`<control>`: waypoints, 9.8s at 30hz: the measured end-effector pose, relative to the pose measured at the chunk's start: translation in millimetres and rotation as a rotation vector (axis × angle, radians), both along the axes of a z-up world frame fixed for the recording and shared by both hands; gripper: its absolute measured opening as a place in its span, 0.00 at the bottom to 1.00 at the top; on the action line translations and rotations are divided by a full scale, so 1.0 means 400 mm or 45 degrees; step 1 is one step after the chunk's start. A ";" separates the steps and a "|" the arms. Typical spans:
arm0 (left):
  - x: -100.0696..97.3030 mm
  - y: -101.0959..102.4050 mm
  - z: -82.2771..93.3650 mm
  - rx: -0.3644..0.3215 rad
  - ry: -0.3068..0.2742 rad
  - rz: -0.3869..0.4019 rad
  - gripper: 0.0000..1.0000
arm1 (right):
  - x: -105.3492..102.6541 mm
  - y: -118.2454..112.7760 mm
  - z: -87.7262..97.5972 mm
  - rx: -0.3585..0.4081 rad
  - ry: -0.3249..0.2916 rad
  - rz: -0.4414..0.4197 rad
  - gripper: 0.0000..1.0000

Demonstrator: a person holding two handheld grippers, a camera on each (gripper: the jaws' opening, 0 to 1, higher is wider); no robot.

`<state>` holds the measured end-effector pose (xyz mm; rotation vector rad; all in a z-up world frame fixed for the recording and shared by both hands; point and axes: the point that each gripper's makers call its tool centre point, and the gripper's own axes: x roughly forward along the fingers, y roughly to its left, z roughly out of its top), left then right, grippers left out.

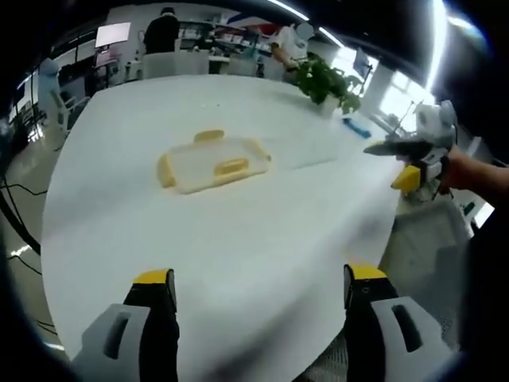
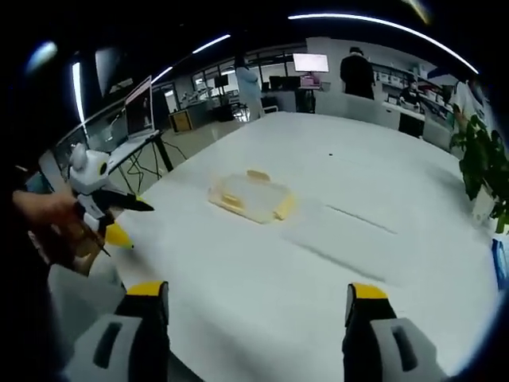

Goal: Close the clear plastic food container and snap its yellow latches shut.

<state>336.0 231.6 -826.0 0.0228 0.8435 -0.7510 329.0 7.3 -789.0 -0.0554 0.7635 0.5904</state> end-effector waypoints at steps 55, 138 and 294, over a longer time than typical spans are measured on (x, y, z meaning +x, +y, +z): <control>0.223 0.017 -0.041 0.144 -0.082 -0.104 0.84 | 0.229 0.109 0.029 -0.070 -0.003 0.398 0.85; 0.472 0.030 -0.095 0.466 -0.245 -0.951 0.40 | 0.430 0.145 -0.173 -0.445 -0.027 1.178 0.44; 0.416 -0.454 0.057 0.560 -0.284 -1.191 0.36 | 0.368 -0.293 -0.062 -0.746 0.119 1.183 0.36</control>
